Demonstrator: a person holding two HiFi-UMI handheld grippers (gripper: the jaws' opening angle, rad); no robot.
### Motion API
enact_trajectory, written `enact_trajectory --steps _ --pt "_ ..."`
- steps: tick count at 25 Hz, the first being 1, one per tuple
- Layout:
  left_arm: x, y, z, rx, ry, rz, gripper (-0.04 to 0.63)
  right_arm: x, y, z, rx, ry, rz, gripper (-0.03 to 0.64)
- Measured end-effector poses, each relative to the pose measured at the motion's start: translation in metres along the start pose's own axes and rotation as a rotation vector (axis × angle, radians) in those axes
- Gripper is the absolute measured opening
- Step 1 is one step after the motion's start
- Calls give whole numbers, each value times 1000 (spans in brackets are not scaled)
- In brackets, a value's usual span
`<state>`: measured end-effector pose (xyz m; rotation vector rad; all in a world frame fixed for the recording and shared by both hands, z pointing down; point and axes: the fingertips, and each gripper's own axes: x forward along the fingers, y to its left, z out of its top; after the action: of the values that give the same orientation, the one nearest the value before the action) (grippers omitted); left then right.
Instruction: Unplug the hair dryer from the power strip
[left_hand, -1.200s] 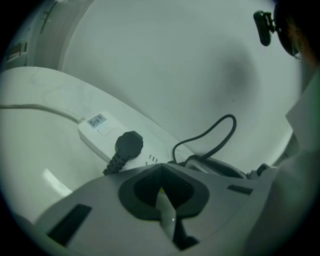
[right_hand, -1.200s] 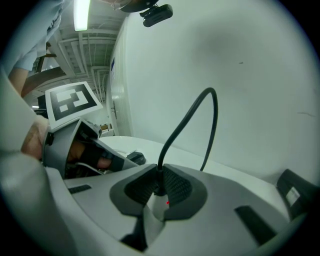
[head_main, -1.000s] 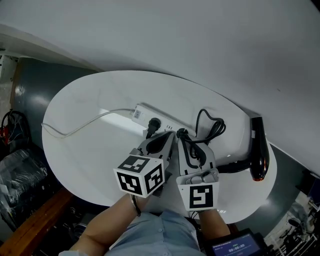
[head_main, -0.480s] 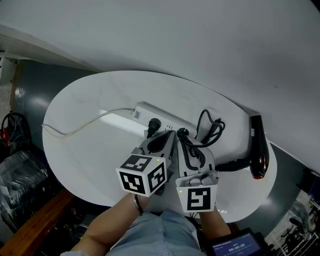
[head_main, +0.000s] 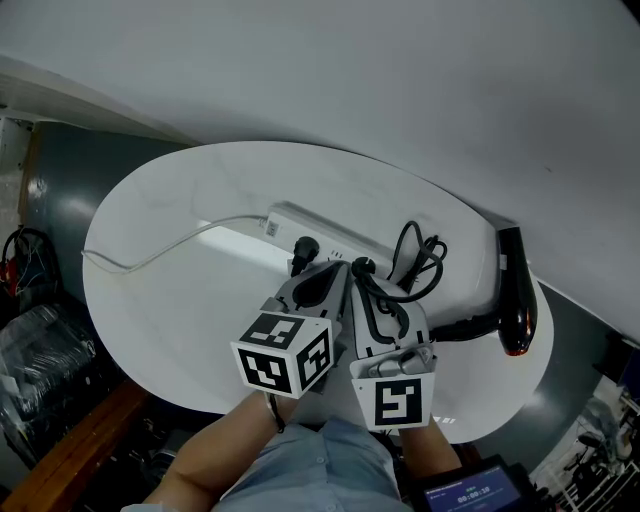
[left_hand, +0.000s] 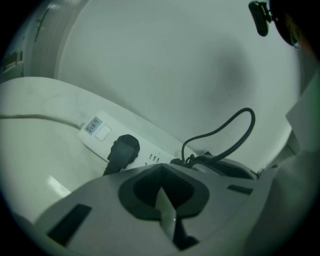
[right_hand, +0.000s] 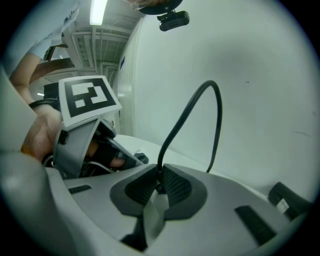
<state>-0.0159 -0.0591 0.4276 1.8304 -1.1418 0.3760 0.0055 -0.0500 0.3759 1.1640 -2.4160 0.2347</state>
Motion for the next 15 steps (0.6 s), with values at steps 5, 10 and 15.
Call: enact_trajectory --steps 5,10,15 --pt "7 -1 -4 -5 26 5 -3 8 -17 7 203 -121 -36 37" --pt "10 -2 -3 26 42 11 -3 13 -23 2 200 -98 -39 46" --pt "13 -3 -1 26 36 19 -3 17 -28 3 158 -98 -48 54"
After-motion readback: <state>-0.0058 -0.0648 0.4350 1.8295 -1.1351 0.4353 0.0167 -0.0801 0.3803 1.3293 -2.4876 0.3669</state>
